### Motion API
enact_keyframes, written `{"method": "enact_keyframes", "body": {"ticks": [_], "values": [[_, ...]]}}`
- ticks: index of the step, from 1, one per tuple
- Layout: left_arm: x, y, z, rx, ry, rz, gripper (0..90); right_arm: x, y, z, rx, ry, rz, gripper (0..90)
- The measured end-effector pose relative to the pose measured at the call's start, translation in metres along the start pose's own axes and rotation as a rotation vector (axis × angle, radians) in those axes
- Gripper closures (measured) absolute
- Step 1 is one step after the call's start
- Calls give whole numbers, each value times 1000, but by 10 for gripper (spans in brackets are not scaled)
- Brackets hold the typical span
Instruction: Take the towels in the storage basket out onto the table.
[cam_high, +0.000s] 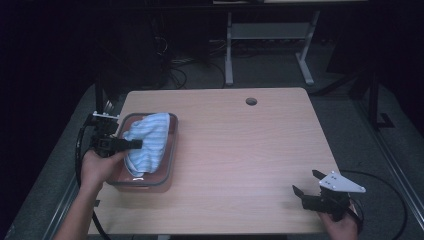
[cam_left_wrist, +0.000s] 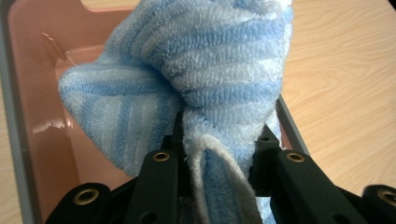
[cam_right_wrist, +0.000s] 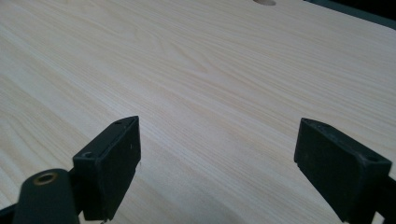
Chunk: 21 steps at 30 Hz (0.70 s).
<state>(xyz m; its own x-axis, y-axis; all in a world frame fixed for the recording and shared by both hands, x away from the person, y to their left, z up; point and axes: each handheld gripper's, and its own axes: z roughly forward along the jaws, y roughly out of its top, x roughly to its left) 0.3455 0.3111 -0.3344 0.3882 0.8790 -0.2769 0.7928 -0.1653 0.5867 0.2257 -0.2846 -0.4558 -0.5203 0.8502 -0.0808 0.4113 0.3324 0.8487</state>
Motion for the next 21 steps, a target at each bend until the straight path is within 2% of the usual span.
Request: {"method": "enact_keyframes", "body": {"ticks": [11, 14, 21], "values": [[-1, 8, -18, -46, -10, -6, 698, 0, 1, 0, 0, 1, -7, 142], [-4, 10, -21, -55, -20, -4, 698, 0, 1, 0, 0, 0, -6, 142], [-17, 20, -24, -60, -32, 26, 697, -1, 1, 0, -5, -1, -9, 142]]}}
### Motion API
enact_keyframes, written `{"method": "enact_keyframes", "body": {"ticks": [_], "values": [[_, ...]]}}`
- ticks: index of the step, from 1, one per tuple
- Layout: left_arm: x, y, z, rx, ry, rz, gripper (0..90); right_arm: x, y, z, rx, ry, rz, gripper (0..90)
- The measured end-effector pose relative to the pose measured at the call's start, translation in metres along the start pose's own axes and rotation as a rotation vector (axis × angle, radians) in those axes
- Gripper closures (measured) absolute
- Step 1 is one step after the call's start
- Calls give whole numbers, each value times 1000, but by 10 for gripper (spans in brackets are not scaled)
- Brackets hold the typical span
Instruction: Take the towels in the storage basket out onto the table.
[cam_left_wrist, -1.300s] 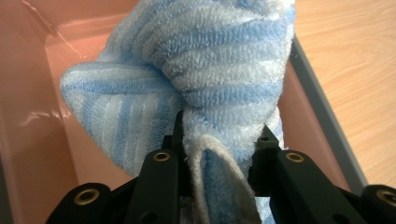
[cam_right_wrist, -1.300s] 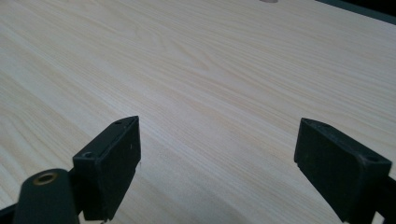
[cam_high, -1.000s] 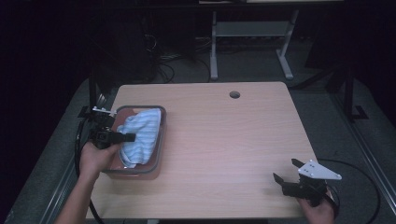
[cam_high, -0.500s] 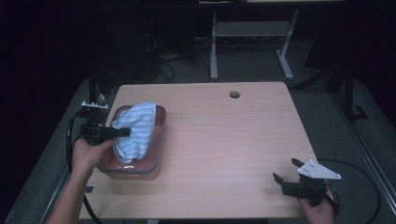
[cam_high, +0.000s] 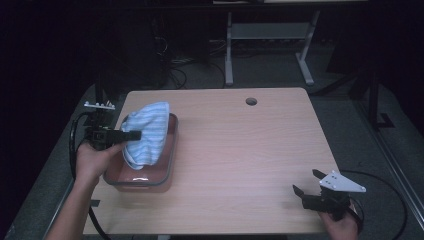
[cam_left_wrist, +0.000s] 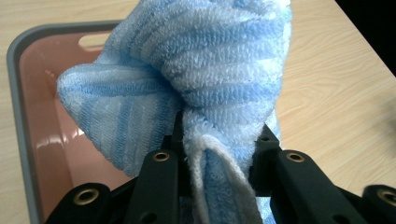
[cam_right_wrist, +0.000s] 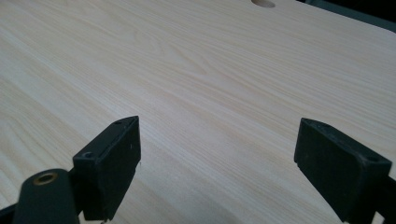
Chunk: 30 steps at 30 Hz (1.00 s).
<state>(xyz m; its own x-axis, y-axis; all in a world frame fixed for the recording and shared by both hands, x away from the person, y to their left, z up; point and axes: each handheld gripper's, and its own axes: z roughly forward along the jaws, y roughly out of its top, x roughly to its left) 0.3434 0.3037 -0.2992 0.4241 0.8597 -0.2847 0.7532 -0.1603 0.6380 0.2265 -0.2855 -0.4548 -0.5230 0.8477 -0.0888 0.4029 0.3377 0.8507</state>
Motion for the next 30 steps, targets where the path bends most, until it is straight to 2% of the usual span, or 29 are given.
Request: {"method": "enact_keyframes", "body": {"ticks": [14, 30], "values": [[-26, 18, 1, -14, -23, 50, 697, 0, 0, -1, -3, 0, 7, 142], [-47, 30, 17, 4, -48, 88, 697, -3, -3, -2, -3, -1, 18, 142]]}}
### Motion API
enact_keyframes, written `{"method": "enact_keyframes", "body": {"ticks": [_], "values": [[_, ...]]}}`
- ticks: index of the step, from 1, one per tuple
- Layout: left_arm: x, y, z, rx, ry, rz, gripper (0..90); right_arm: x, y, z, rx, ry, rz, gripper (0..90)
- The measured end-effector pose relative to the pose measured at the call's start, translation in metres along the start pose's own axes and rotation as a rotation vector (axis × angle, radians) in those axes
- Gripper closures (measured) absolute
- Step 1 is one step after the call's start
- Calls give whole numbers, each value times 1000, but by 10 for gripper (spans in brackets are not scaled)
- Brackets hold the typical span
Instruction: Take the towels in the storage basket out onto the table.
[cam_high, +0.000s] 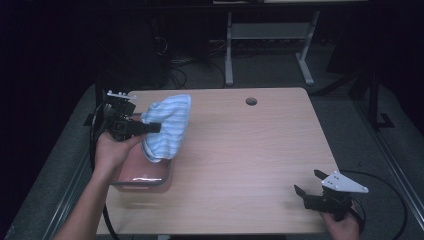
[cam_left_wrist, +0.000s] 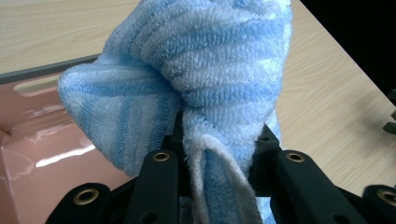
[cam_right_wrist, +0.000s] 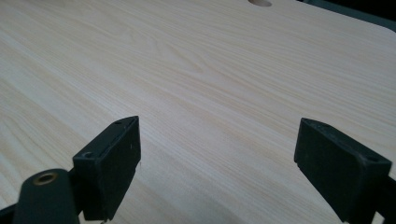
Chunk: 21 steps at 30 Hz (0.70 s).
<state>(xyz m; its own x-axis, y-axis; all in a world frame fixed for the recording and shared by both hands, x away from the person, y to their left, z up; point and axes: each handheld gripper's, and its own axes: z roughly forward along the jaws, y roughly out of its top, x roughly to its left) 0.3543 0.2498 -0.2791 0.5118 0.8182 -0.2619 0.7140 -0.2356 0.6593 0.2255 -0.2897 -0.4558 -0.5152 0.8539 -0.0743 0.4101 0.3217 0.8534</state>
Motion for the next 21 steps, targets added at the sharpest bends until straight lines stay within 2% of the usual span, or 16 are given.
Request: {"method": "enact_keyframes", "body": {"ticks": [8, 21], "values": [[-9, 6, 8, 9, -13, 23, 697, 0, 0, 1, -1, 3, -2, 142], [-20, 12, 26, 26, -31, 34, 697, -1, 0, -1, -2, -7, 2, 142]]}}
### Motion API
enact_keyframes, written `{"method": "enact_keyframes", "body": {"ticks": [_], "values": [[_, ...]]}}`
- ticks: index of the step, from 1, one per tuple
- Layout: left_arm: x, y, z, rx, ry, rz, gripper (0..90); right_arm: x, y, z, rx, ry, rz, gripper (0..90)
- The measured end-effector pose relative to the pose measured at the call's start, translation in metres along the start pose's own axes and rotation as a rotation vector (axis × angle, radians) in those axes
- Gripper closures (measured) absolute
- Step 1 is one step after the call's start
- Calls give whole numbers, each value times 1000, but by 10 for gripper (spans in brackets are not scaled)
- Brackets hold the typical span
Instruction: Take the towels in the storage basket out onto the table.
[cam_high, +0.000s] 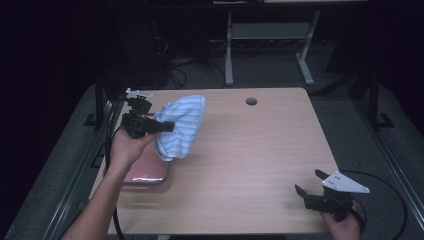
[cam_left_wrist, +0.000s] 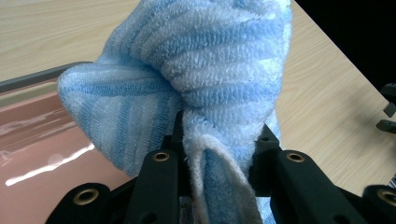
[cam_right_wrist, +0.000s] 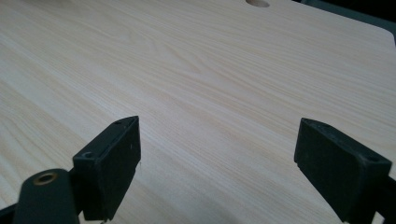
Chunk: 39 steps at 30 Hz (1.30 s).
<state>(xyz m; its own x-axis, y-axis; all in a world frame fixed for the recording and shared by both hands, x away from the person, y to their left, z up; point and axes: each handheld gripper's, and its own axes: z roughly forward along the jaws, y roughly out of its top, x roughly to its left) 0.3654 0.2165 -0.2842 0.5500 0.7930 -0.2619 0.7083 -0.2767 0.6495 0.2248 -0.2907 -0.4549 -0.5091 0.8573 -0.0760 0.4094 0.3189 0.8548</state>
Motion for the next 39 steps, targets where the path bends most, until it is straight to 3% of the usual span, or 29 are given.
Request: {"method": "enact_keyframes", "body": {"ticks": [13, 24, 39], "values": [[-22, 9, 23, 24, -39, 37, 696, -2, 0, 0, -4, 1, 8, 141], [-29, 14, 42, 48, -54, 44, 693, -1, 0, 2, 3, 5, 0, 142], [-49, 23, 75, 89, -82, 74, 694, -7, -1, 1, -4, -6, 18, 142]]}}
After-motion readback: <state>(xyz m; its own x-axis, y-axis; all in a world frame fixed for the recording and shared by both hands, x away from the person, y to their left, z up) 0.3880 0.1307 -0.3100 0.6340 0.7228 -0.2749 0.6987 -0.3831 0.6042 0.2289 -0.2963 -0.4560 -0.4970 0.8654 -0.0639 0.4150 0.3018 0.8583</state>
